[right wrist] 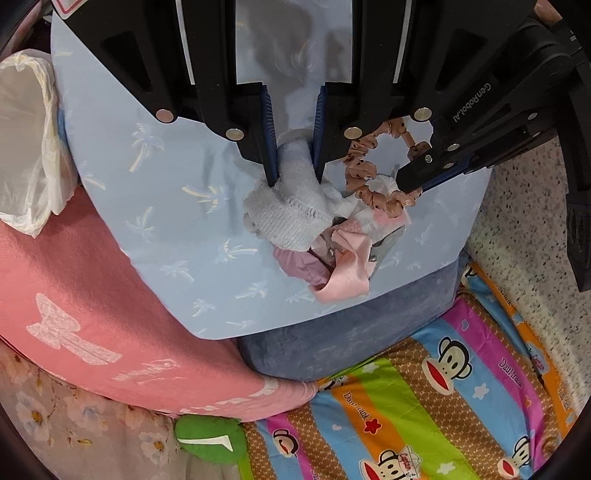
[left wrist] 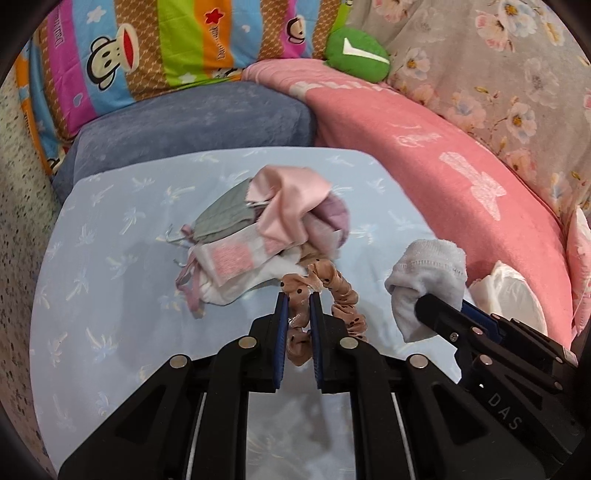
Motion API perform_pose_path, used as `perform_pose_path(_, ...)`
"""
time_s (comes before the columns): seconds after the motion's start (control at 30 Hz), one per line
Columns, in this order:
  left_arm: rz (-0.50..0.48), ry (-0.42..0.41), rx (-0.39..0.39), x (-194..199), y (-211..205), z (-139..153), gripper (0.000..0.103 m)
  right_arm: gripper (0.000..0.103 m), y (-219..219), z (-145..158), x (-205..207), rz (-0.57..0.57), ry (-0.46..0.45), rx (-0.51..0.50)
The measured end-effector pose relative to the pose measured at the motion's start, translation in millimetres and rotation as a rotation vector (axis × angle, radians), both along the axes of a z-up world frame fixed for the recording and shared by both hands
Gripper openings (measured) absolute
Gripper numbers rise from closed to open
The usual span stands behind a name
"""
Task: Collect trash
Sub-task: 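Lift the tan scrunchie and grey sock and carry both toward the white bin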
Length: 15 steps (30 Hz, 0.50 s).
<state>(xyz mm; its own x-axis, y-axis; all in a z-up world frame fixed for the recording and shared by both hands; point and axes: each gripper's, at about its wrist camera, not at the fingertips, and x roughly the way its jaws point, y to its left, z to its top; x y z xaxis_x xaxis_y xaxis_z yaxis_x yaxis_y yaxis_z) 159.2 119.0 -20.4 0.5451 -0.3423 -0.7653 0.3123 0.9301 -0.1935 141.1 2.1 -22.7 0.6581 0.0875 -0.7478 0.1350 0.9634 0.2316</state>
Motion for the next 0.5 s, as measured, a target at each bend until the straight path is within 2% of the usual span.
perform_pose_path(0.5,-0.145,-0.113,-0.04,-36.5,-67.4,45.8,0.012,0.018,-61.9,61.8,-66.4,-0.109,-0.137,-0.048)
